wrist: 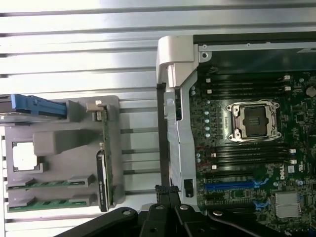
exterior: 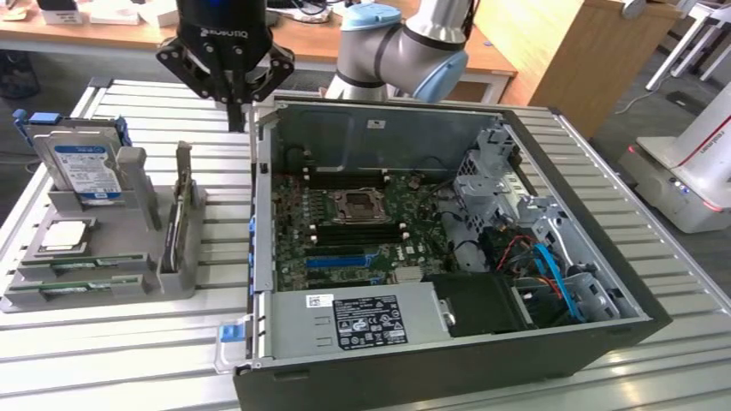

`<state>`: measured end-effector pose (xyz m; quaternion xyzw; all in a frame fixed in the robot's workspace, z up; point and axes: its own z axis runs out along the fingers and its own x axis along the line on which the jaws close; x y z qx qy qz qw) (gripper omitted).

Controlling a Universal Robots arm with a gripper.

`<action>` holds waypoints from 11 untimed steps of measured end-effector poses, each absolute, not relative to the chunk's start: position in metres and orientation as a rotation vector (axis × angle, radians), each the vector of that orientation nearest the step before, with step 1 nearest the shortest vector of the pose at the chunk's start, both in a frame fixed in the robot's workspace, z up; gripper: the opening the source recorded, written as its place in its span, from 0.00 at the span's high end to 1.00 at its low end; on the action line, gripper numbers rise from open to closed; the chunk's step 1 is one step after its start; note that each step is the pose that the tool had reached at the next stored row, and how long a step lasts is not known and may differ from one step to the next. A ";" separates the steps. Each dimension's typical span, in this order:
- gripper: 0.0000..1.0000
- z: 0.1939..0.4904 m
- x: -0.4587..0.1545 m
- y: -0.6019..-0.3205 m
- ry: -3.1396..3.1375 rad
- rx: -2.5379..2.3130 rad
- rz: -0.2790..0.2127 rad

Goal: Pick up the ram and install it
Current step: 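Reach for the ram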

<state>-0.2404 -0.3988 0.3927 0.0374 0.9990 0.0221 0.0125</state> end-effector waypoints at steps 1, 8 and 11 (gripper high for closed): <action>0.89 0.393 -0.243 -0.399 3.114 0.117 0.069; 0.89 0.392 -0.265 -0.399 3.114 0.117 0.069; 0.89 0.392 -0.273 -0.399 3.114 0.116 0.069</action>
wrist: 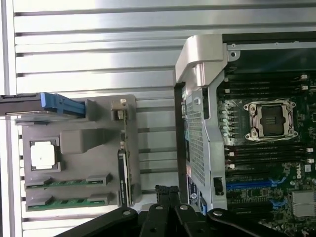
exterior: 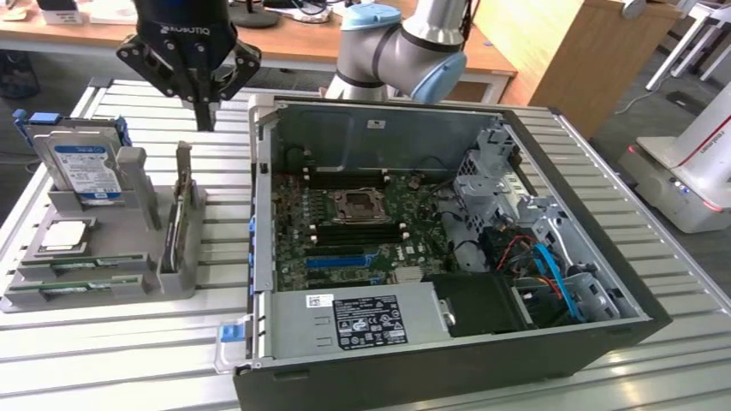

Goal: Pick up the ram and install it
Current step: 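Reach for the ram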

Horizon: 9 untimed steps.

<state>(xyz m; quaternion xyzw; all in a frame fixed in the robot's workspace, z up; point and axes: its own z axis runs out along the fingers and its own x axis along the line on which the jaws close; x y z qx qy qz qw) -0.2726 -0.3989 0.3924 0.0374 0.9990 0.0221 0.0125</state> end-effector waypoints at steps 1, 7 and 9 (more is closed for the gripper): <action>0.89 0.392 -0.276 -0.399 3.114 0.117 0.069; 0.89 0.392 -0.292 -0.399 3.114 0.116 0.069; 0.89 0.392 -0.298 -0.399 3.114 0.117 0.069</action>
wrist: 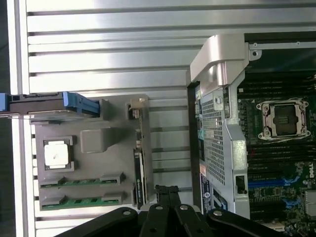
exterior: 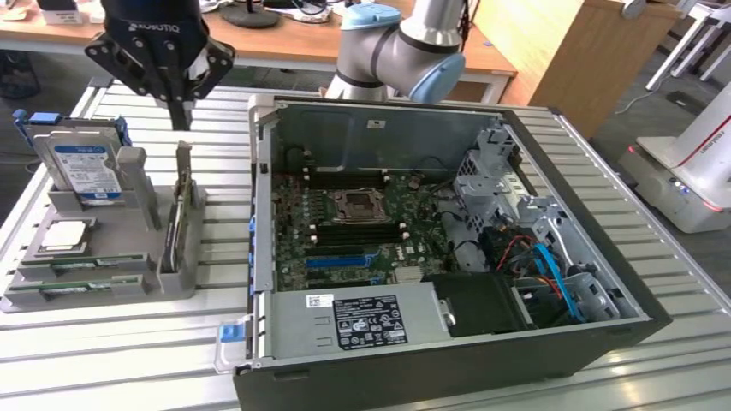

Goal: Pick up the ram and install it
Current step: 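Reach for the ram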

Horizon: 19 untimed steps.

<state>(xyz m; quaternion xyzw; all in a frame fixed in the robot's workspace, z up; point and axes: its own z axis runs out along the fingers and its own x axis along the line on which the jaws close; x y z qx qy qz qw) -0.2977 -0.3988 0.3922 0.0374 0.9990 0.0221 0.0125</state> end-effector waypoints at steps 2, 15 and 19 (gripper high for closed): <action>0.89 0.392 -0.303 -0.399 3.114 0.117 0.069; 0.89 0.392 -0.341 -0.399 3.114 0.117 0.069; 0.89 0.392 -0.352 -0.399 3.114 0.116 0.069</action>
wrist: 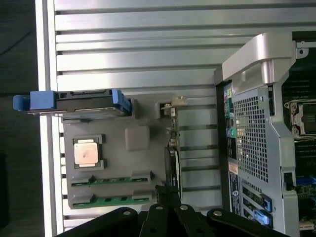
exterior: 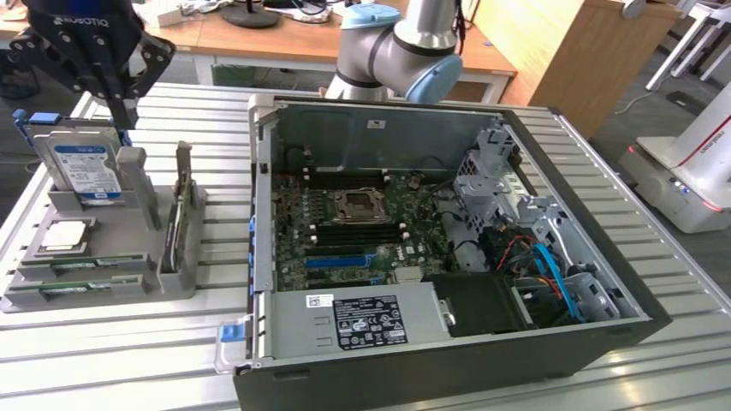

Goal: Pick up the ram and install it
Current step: 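Reach for the ram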

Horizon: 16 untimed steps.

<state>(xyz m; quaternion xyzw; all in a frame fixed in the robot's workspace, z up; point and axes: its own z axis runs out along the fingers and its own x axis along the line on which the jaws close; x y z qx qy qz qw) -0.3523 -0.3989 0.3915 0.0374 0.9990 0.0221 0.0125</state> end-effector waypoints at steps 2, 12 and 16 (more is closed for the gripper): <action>0.89 0.391 -0.358 -0.399 3.114 0.117 0.069; 0.89 0.391 -0.388 -0.399 3.114 0.117 0.069; 0.89 0.391 -0.400 -0.399 3.114 0.117 0.069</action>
